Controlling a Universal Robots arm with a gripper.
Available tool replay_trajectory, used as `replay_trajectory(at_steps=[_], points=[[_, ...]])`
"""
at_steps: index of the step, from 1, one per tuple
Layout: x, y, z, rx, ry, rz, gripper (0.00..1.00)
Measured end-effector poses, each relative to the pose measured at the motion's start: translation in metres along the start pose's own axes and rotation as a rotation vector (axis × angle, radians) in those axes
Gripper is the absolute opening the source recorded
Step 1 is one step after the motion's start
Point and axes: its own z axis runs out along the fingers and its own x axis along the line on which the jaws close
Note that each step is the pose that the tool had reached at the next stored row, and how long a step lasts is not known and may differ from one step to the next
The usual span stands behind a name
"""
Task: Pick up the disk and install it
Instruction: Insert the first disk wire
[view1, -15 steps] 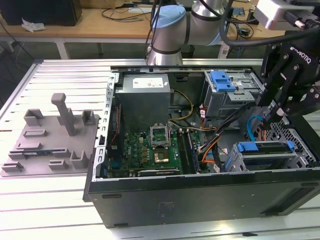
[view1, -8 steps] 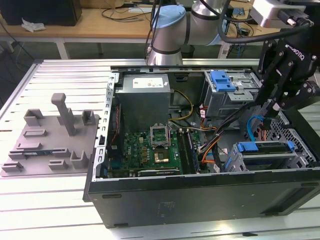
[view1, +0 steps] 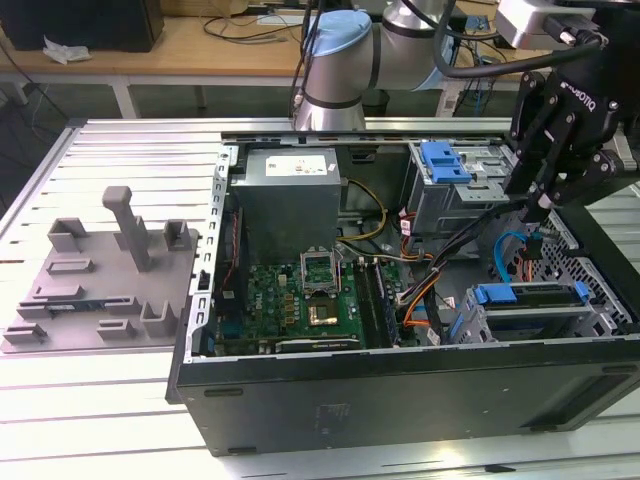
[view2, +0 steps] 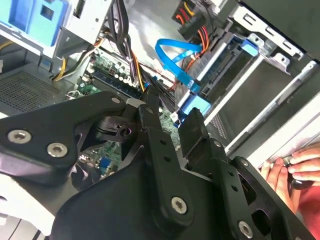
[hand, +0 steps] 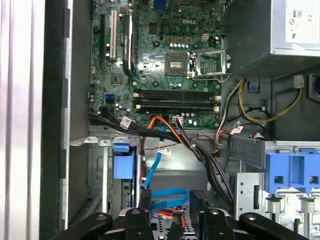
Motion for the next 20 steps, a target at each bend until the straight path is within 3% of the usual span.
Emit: replay_trajectory(at_steps=[11,20], points=[[-0.0206,-0.0161,0.0088,0.0003,-0.0003,0.006,0.44],[-0.0245,-0.0422,0.0128,0.0011,-0.0007,0.025,0.44]])
